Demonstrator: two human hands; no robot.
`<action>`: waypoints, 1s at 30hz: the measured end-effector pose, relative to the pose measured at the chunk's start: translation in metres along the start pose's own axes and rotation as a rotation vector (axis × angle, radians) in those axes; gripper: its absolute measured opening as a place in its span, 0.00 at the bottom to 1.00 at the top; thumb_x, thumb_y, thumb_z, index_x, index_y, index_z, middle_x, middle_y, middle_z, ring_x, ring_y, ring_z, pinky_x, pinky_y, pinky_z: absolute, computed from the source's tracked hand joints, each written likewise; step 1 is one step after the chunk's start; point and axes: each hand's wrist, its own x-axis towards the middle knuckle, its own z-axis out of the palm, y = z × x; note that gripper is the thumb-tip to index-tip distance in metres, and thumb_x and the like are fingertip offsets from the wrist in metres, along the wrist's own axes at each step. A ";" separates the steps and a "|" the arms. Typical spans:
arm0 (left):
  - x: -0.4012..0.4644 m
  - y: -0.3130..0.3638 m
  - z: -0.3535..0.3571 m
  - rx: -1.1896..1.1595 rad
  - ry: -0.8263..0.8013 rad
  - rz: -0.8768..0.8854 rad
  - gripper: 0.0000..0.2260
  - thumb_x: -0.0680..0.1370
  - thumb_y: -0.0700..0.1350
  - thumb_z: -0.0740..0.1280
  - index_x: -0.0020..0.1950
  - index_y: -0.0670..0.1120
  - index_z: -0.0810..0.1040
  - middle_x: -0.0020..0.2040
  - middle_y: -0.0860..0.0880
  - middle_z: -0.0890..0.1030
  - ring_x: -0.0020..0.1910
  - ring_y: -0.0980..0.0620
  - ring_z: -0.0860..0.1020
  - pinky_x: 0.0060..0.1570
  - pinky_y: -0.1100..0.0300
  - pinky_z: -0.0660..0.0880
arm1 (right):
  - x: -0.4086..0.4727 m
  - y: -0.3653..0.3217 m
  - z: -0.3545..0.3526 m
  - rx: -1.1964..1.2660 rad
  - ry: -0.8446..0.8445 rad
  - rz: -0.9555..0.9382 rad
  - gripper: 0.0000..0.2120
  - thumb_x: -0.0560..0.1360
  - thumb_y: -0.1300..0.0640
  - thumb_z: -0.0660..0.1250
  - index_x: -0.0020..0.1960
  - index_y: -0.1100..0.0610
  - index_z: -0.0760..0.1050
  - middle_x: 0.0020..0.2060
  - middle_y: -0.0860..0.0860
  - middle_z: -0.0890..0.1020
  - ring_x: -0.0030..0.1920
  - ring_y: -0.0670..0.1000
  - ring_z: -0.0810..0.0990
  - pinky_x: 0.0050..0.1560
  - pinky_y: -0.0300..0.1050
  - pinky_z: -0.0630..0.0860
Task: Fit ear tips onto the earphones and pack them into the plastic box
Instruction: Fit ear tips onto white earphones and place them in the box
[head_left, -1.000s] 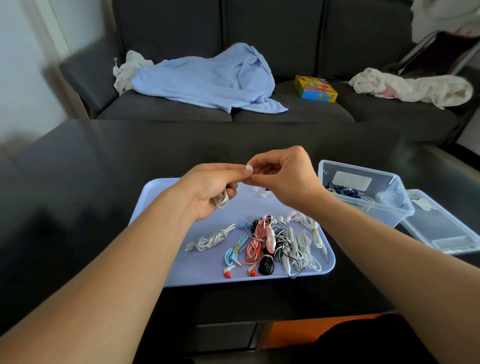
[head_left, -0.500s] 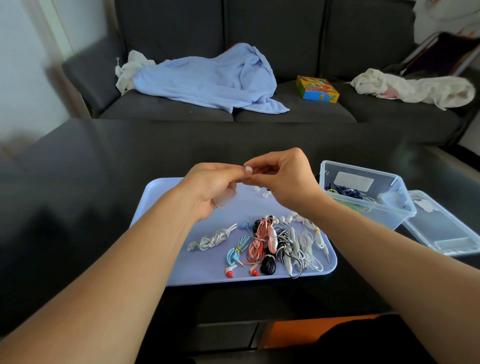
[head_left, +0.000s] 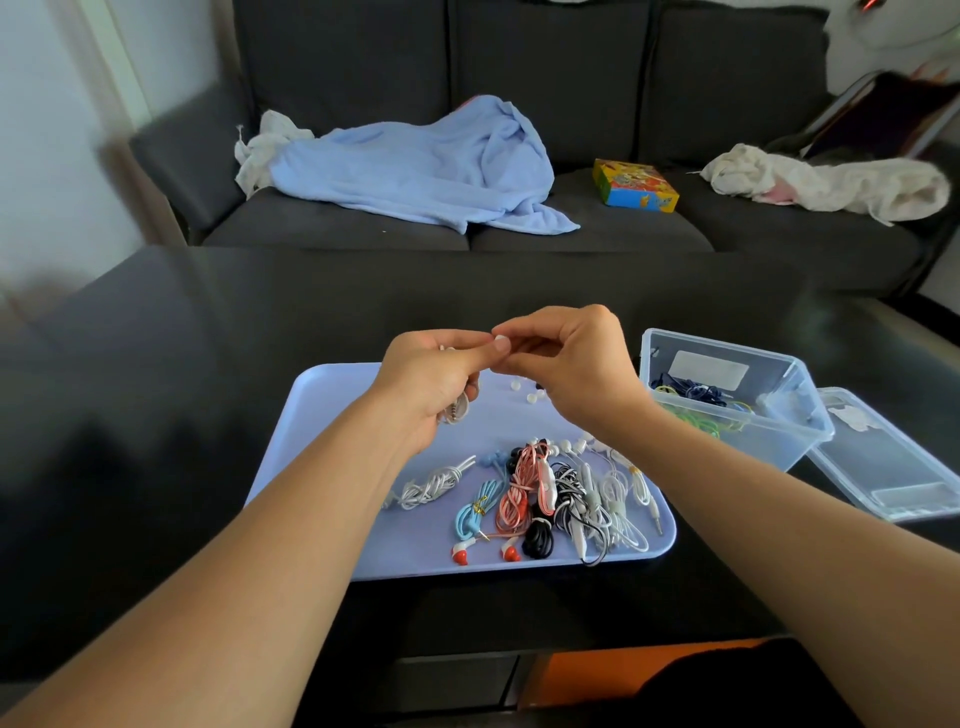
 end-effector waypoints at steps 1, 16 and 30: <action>0.001 0.000 0.000 0.000 0.007 0.001 0.06 0.71 0.46 0.78 0.46 0.47 0.86 0.34 0.46 0.79 0.32 0.51 0.73 0.41 0.54 0.74 | 0.001 0.000 0.001 -0.059 -0.011 -0.055 0.09 0.70 0.65 0.77 0.50 0.59 0.86 0.40 0.52 0.85 0.39 0.44 0.84 0.40 0.33 0.78; 0.003 -0.001 0.004 0.022 -0.046 -0.003 0.06 0.70 0.44 0.79 0.45 0.47 0.87 0.39 0.44 0.82 0.32 0.52 0.73 0.34 0.60 0.73 | -0.004 0.004 -0.005 -0.122 0.001 -0.082 0.07 0.73 0.62 0.76 0.51 0.57 0.86 0.39 0.49 0.84 0.38 0.42 0.81 0.40 0.32 0.77; 0.004 -0.003 0.004 0.009 -0.024 0.004 0.06 0.69 0.45 0.80 0.44 0.47 0.87 0.44 0.41 0.85 0.35 0.51 0.74 0.39 0.57 0.75 | -0.004 0.005 -0.001 -0.040 -0.004 -0.031 0.07 0.73 0.63 0.75 0.51 0.58 0.86 0.39 0.48 0.84 0.40 0.42 0.82 0.42 0.31 0.77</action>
